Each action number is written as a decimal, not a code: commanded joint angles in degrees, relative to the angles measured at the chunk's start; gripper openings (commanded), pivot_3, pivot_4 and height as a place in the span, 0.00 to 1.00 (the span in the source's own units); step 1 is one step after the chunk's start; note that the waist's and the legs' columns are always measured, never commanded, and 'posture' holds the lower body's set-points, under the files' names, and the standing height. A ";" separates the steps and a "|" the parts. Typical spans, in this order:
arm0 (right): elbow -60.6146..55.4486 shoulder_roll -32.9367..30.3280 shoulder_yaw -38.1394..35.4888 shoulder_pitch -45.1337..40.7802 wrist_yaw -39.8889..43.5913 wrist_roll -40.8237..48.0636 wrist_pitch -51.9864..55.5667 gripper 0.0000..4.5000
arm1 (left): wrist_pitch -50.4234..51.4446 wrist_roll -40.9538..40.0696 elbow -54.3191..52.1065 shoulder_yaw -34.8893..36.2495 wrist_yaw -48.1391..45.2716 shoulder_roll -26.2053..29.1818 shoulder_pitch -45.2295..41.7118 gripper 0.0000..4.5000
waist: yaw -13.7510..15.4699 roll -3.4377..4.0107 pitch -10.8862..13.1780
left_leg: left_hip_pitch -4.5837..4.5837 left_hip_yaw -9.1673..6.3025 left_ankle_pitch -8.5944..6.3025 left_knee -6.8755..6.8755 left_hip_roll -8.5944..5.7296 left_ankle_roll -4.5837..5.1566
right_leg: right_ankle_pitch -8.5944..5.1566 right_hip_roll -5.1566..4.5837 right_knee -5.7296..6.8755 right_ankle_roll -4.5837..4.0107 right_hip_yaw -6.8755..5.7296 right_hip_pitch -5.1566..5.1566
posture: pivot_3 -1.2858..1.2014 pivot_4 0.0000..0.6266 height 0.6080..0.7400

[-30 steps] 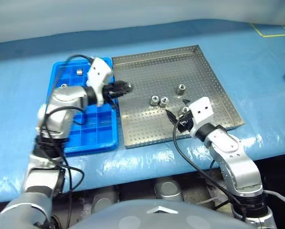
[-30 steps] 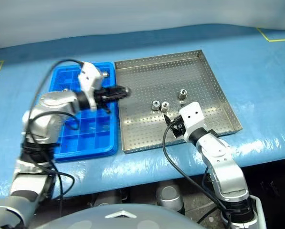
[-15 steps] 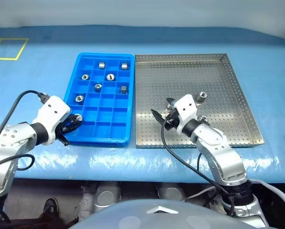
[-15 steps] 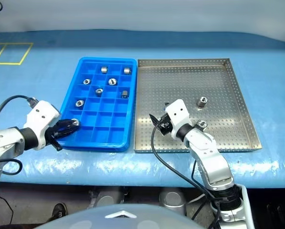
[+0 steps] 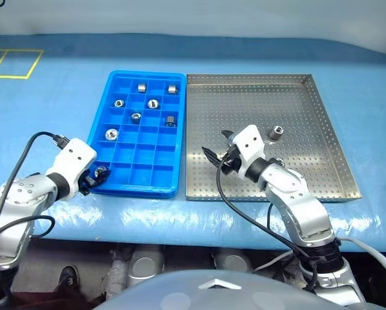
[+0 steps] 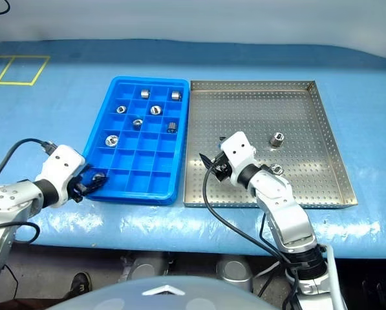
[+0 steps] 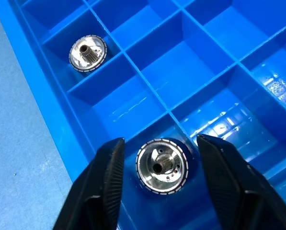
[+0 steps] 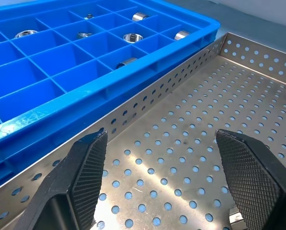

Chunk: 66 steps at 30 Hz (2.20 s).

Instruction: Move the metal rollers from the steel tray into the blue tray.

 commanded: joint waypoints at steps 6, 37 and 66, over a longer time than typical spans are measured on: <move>9.08 6.42 -10.40 -6.67 -16.65 -4.90 5.33 0.84 | -1.93 -10.32 -0.73 -2.90 0.27 -11.22 -12.06 0.84 | -0.20 -0.04 -0.04 | 0.04 0.01 0.11 0.03 0.00 -0.18 | 0.14 0.00 0.02 -0.07 -0.04 0.03 | 0.51 0.24 1.00; 8.14 1.05 -9.17 -1.34 -3.87 2.28 8.29 0.84 | -6.85 -8.08 5.62 -14.52 0.33 -12.46 -17.11 0.84 | -2.57 0.00 -0.04 | 0.04 0.03 0.10 0.05 0.39 -0.16 | 0.15 0.54 0.06 -0.12 0.15 -0.03 | 0.49 0.24 1.00; -16.87 1.80 -10.41 1.05 2.92 18.60 9.48 0.45 | -11.63 -15.39 11.31 -13.03 -7.63 -16.63 -24.18 0.85 | -3.24 0.03 -0.01 | 0.00 0.00 0.09 0.05 0.40 -0.16 | 0.13 0.56 0.04 -0.10 0.15 -0.04 | 0.46 0.24 1.00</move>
